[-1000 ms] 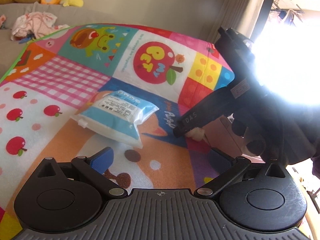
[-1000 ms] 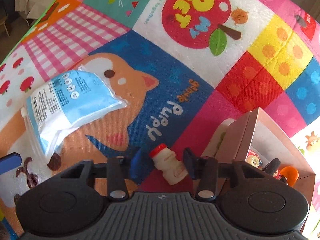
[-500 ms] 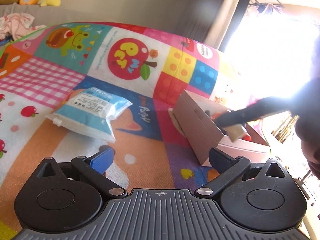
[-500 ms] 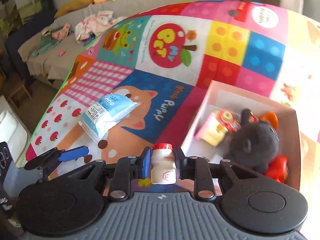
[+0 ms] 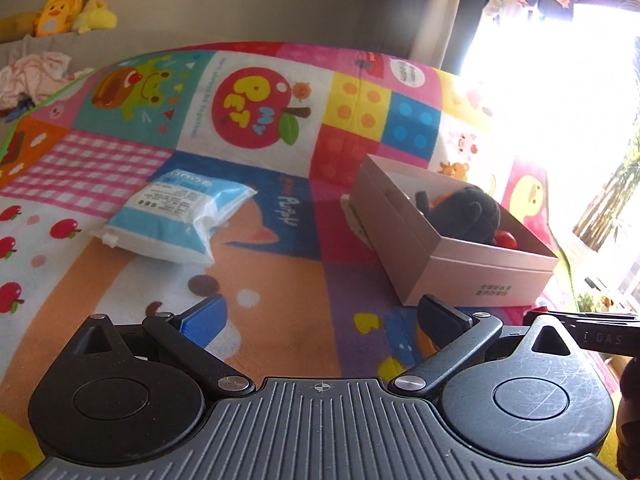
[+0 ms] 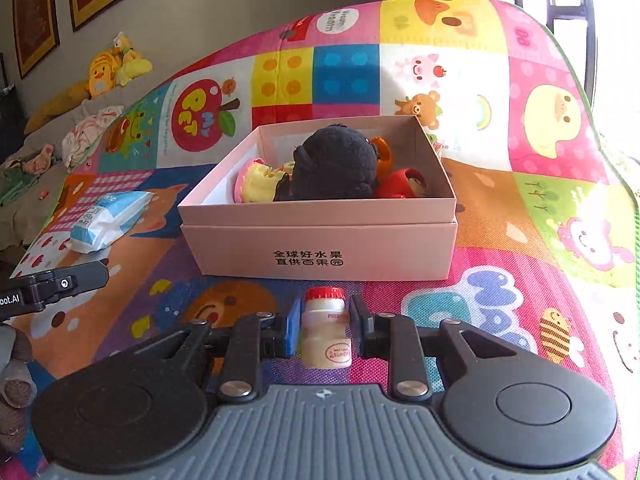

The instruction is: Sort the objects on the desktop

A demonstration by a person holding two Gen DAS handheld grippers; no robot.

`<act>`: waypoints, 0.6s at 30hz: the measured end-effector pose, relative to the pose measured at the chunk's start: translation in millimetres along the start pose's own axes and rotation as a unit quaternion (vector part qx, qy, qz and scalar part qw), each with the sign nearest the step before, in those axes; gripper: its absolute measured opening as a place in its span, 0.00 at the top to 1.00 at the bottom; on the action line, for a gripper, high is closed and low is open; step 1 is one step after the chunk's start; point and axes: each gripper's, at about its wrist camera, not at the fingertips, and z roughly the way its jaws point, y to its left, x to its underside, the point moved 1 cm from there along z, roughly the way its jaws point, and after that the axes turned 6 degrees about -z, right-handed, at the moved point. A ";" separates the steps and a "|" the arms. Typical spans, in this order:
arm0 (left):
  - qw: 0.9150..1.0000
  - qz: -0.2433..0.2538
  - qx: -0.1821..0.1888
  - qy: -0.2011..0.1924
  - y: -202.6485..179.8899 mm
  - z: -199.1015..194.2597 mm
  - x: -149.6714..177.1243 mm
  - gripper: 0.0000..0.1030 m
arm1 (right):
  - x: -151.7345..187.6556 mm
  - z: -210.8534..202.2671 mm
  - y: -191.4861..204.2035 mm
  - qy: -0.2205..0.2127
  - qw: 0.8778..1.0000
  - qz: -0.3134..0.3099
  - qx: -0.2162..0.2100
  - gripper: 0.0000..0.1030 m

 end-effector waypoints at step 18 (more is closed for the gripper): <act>0.989 0.129 0.039 0.055 -87.5 13.7 23.3 0.00 | 48.5 -62.1 -31.9 -0.052 0.997 0.036 0.037 0.12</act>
